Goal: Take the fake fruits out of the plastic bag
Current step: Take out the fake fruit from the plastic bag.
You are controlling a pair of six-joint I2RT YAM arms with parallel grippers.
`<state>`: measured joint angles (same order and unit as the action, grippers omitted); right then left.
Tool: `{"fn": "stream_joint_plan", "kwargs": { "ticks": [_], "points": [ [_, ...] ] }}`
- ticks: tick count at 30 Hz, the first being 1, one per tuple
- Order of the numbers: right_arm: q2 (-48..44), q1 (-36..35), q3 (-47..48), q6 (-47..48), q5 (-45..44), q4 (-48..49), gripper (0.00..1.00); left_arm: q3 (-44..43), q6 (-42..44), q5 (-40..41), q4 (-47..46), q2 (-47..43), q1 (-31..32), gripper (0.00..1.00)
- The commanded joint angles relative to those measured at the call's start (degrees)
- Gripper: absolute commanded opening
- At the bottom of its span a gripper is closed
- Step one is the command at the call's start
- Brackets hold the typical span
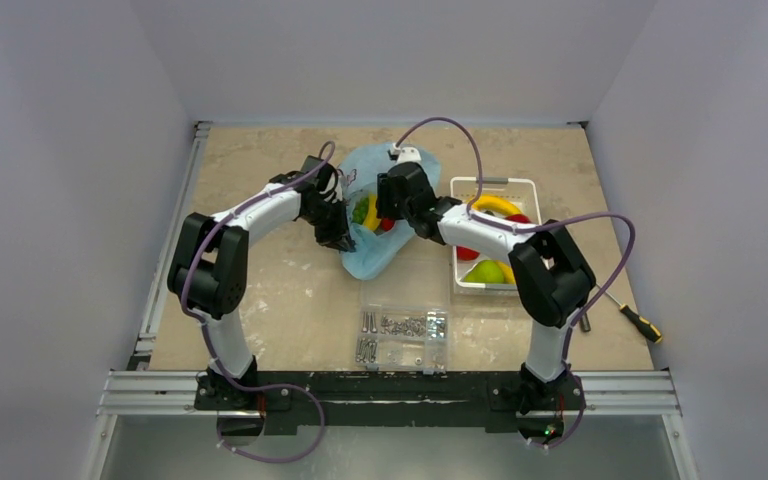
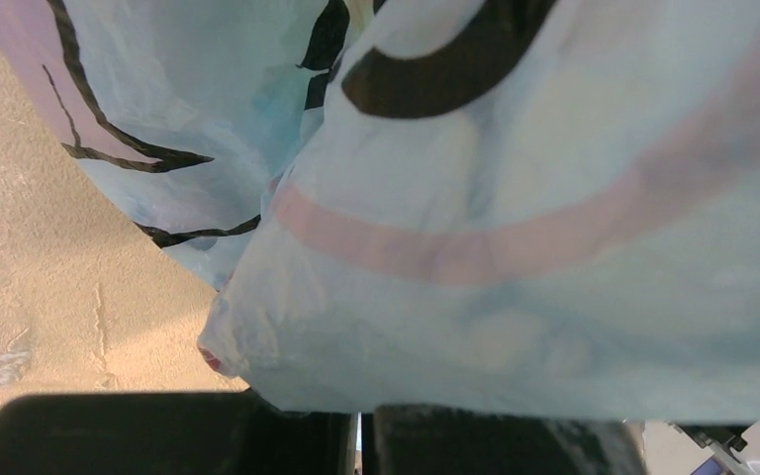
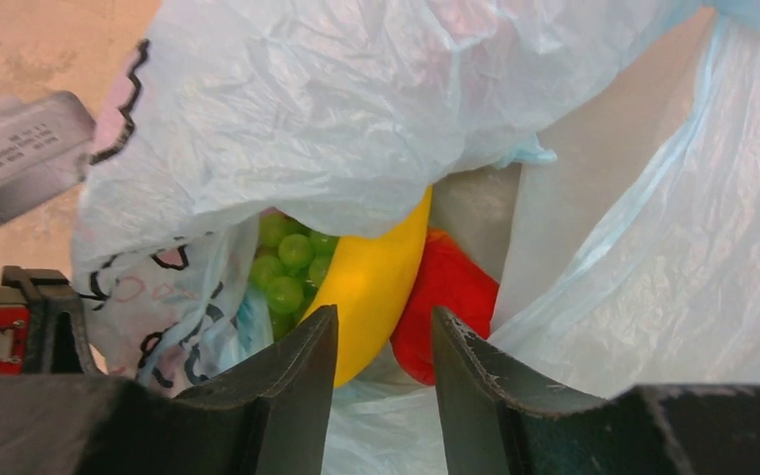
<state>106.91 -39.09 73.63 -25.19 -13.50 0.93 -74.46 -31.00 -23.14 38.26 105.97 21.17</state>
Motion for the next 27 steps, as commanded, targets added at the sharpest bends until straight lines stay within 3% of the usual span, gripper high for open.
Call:
{"fn": "stream_joint_plan", "kwargs": {
  "ticks": [1,10,20,27],
  "points": [
    [-0.05,2.04,4.57,0.17,1.77,0.64,0.39,-2.01,-1.07,-1.82,-0.66,-0.23,0.53,0.00],
    [5.68,5.61,1.53,0.67,6.31,3.83,0.40,-2.14,-0.63,-1.49,-0.29,-0.51,0.53,0.00],
    [6.55,5.84,-2.24,3.50,10.24,5.27,0.58,-2.19,-0.81,-2.00,-0.49,-0.34,0.49,0.00],
    [2.10,4.95,0.39,5.05,5.63,-0.34,0.63,-2.18,-0.63,-1.79,-0.46,-0.42,0.59,0.00]
  ]
}}
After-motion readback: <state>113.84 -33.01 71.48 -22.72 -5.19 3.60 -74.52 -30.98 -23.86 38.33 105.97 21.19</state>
